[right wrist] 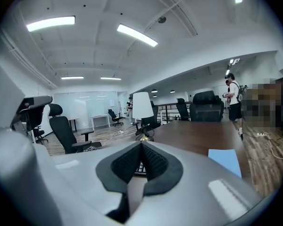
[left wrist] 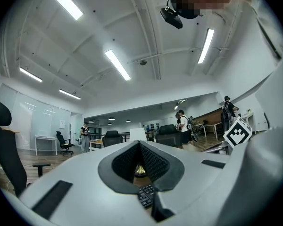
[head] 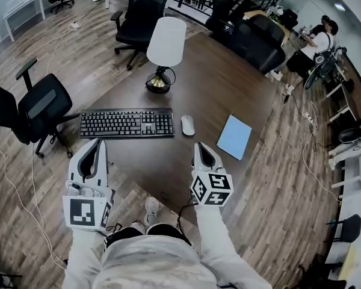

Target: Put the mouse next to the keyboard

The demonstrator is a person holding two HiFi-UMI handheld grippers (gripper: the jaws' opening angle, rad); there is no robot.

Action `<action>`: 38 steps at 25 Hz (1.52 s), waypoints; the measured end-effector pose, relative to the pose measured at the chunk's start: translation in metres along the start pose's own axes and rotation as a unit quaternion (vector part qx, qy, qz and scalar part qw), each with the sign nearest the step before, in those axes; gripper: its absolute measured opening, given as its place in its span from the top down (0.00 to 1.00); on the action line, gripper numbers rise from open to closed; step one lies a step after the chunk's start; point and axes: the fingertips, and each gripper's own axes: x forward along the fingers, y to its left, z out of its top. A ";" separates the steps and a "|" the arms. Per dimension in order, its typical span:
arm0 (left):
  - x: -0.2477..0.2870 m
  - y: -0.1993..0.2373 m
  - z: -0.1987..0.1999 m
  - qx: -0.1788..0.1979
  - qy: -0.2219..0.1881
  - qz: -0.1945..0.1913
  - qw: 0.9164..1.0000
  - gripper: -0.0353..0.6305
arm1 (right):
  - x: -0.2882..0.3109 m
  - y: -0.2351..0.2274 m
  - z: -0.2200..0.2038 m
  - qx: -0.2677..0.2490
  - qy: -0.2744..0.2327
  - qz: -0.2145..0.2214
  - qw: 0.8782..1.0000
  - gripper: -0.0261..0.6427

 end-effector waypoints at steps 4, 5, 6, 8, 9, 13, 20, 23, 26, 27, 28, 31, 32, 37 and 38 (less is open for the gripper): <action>-0.014 -0.004 0.007 0.001 -0.008 -0.007 1.000 0.94 | -0.021 0.014 0.009 -0.012 -0.013 0.004 1.000 0.95; -0.016 -0.005 0.009 0.001 -0.010 -0.009 1.000 0.94 | -0.026 0.017 0.010 -0.011 -0.016 0.006 1.000 0.94; -0.019 -0.006 0.010 0.001 -0.011 -0.011 1.000 0.94 | -0.030 0.019 0.012 -0.011 -0.020 0.006 1.000 0.95; -0.024 -0.007 0.013 0.002 -0.014 -0.014 1.000 0.94 | -0.039 0.023 0.016 -0.014 -0.027 0.007 1.000 0.94; -0.027 -0.008 0.014 0.002 -0.015 -0.015 1.000 0.94 | -0.044 0.025 0.018 -0.018 -0.031 0.006 0.999 0.94; -0.037 -0.009 0.019 0.003 -0.021 -0.018 1.000 0.94 | -0.061 0.034 0.025 -0.034 -0.045 0.005 0.998 0.94; -0.053 -0.009 0.027 0.003 -0.033 -0.020 0.999 0.94 | -0.086 0.050 0.040 -0.044 -0.070 0.008 0.997 0.94; -0.058 -0.010 0.030 0.004 -0.037 -0.020 0.999 0.94 | -0.095 0.054 0.047 -0.046 -0.081 0.008 0.996 0.94; -0.065 -0.010 0.033 0.004 -0.042 -0.022 0.999 0.94 | -0.105 0.059 0.055 -0.053 -0.092 0.008 0.994 0.94; -0.067 -0.011 0.034 0.005 -0.043 -0.022 0.999 0.94 | -0.109 0.061 0.057 -0.056 -0.096 0.008 0.994 0.94; -0.070 -0.011 0.034 0.005 -0.043 -0.023 0.999 0.94 | -0.112 0.063 0.059 -0.058 -0.099 0.008 0.993 0.94; -0.076 -0.012 0.036 0.006 -0.045 -0.024 0.999 0.94 | -0.122 0.070 0.066 -0.062 -0.110 0.010 0.992 0.94; -0.078 -0.013 0.037 0.006 -0.046 -0.025 0.999 0.94 | -0.125 0.072 0.068 -0.061 -0.113 0.011 0.992 0.94; -0.086 -0.014 0.039 0.006 -0.048 -0.027 0.998 0.94 | -0.136 0.080 0.071 -0.063 -0.123 0.013 0.990 0.94; -0.088 -0.014 0.039 0.006 -0.048 -0.027 0.998 0.94 | -0.139 0.081 0.072 -0.066 -0.125 0.012 0.990 0.94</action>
